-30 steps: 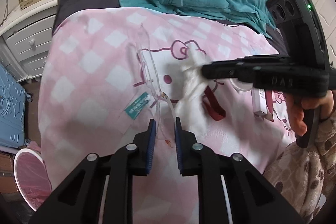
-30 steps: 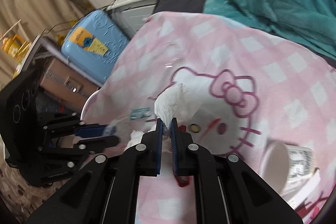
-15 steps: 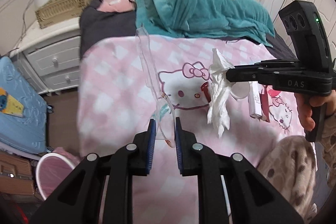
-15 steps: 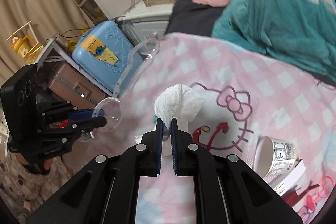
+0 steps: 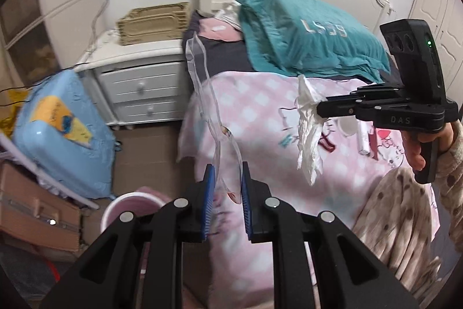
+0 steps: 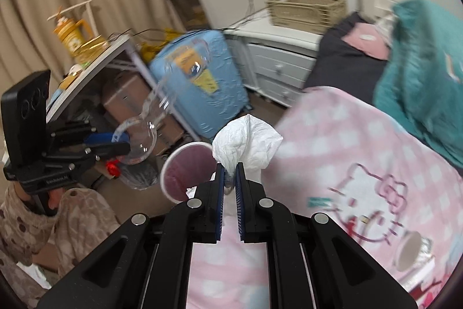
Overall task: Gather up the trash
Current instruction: 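Lift the tissue with the left tool and carry it over the trash bin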
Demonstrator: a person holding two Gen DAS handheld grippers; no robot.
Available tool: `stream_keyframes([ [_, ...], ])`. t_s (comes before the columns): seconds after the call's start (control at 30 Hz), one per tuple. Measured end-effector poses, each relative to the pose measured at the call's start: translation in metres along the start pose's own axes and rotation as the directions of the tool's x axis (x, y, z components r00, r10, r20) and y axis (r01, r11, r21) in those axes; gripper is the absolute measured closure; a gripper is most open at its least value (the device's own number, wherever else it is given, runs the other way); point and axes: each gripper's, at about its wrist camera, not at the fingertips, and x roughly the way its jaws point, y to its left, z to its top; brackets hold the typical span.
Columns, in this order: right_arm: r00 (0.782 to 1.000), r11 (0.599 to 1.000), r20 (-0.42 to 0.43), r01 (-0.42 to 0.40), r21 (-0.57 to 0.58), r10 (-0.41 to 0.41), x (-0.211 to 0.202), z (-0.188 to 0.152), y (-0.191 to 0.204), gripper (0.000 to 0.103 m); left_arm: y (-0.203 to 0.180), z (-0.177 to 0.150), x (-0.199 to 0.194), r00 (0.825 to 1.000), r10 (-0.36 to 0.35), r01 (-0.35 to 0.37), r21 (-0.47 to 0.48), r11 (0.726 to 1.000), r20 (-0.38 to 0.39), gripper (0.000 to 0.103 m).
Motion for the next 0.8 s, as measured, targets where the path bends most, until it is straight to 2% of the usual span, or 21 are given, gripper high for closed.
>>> stream_keyframes([
  [0.2, 0.997, 0.995, -0.054, -0.056, -0.079, 0.051, 0.052, 0.021, 0.062, 0.096, 0.071, -0.047, -0.019, 0.999, 0.034, -0.035, -0.077, 0.996, -0.018, 0.085],
  [0.37, 0.991, 0.985, -0.108, -0.094, -0.145, 0.079, 0.101, 0.032, 0.105, 0.096, 0.128, -0.095, -0.014, 0.998, 0.017, -0.027, -0.151, 0.988, -0.065, 0.085],
  [0.6, 0.973, 0.968, -0.213, -0.138, -0.210, 0.093, 0.187, 0.039, 0.147, 0.096, 0.196, -0.163, 0.015, 0.992, -0.053, 0.021, -0.261, 0.965, -0.118, 0.085],
  [0.8, 0.948, 0.957, -0.299, -0.183, -0.226, 0.110, 0.258, 0.036, 0.165, 0.096, 0.227, -0.191, 0.061, 0.983, -0.103, 0.052, -0.308, 0.950, -0.153, 0.085],
])
